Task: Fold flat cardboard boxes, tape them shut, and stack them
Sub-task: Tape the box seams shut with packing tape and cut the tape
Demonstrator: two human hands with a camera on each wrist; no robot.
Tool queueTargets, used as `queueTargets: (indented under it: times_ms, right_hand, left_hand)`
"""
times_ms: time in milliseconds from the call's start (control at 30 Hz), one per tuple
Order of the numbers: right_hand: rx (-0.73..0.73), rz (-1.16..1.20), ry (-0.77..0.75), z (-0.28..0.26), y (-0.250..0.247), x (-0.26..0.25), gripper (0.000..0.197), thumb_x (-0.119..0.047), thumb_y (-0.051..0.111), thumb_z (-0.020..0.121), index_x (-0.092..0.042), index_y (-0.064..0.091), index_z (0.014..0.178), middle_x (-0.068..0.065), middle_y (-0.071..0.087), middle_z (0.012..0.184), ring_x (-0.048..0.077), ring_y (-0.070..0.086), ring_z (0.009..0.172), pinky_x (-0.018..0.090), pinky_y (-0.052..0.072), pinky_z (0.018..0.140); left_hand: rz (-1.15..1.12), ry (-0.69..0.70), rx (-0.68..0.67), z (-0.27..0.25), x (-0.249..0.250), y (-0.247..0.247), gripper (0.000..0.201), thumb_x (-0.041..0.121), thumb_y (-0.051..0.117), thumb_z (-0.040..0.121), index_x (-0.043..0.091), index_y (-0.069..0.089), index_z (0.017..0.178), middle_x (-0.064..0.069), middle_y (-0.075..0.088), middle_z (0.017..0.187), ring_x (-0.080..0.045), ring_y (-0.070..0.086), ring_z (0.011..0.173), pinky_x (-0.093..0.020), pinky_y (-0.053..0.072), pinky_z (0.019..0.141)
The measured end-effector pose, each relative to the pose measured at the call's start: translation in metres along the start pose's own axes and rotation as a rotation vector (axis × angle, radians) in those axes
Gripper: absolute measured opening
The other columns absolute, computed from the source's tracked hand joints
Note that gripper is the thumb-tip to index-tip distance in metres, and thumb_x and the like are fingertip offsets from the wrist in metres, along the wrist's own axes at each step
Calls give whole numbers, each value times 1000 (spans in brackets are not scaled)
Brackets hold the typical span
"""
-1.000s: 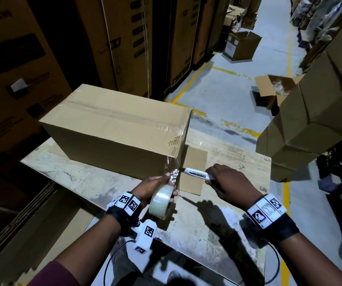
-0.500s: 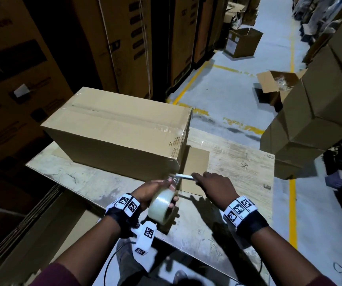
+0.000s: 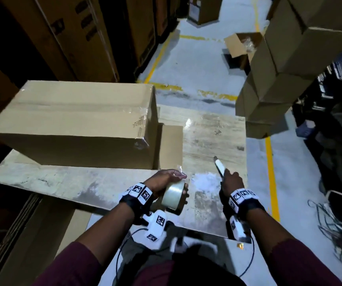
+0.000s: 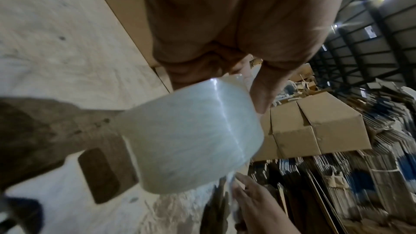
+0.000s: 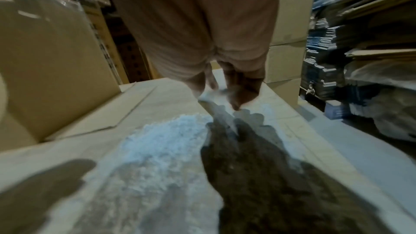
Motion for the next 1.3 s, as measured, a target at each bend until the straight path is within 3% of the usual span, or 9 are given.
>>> queueTargets:
  times_ms: [100,233,300,400,633,833,933,1067,1300]
  right_hand:
    - [-10,338,30,-10,-21,-15,56,-55,60,94,-14,54,132,15,58,120,35,60,106,34,51,84]
    - [-228,1230,-114,-42,-75,-69,53,-59,74,79,-21,72,114,1,73,115,19,67,111,24,54,75]
    - [-283,1118,-260,-45,-89,-86,43,-50,78,79,-19,76,108,-1,77,105,11,70,101,26,53,80]
    - [-229,1017,-367,-38,-96,-96,22,-18,86,80,-3,79,95,4,77,85,7,69,77,21,49,71]
    - [-10,911,-481,-54,-107,-103,4,-17,84,81,-15,81,82,-3,77,79,11,72,78,27,56,76]
    - [51,971,-342,-26,-76,-91,4,-14,83,82,-10,81,81,-4,77,77,0,71,72,12,52,68]
    - [-16,923,-199,-5,-25,-82,10,-7,84,79,-12,79,73,-3,74,70,-1,67,63,13,50,59]
    - [-23,786,-107,14,30,-68,6,-15,88,75,-16,82,73,-3,77,73,5,71,71,21,54,66]
    - [-53,585,-197,21,49,-76,10,-25,84,78,-18,79,73,-3,76,76,13,68,72,26,52,68]
  left_hand:
    - [83,5,-11,9,2,16,19,-7,58,90,1,67,105,-24,67,101,-33,68,78,-40,57,74]
    - [151,7,-46,14,4,31,21,-8,57,90,4,65,105,-21,69,101,-32,69,81,-44,59,79]
    - [176,20,-64,16,5,35,25,-5,64,83,8,69,104,-25,67,110,-38,65,93,-57,49,101]
    - [197,55,-81,17,8,38,30,-1,70,74,12,72,101,-26,66,118,-38,63,100,-59,43,106]
    - [214,35,-88,25,0,25,57,7,76,83,22,54,133,-20,68,119,-36,67,108,-49,53,98]
    - [390,-37,40,33,-27,9,29,37,65,95,8,64,102,-11,70,88,-25,66,75,-31,53,73]
    - [490,-70,109,46,-58,-2,59,38,69,91,4,50,136,-17,63,127,-31,64,109,-39,48,101]
    - [470,-36,117,42,-76,-5,70,29,59,100,12,20,155,-12,38,154,-31,47,136,-42,40,112]
    - [359,-40,66,53,-79,-6,25,31,64,94,29,56,118,-8,58,135,-32,61,116,-50,46,107]
Point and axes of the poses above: each hand's wrist, its own z-axis towards the middle knuckle, its own y-axis out of the palm, x = y × z, the point moved 7 cm from there along z, towards the middle knuckle
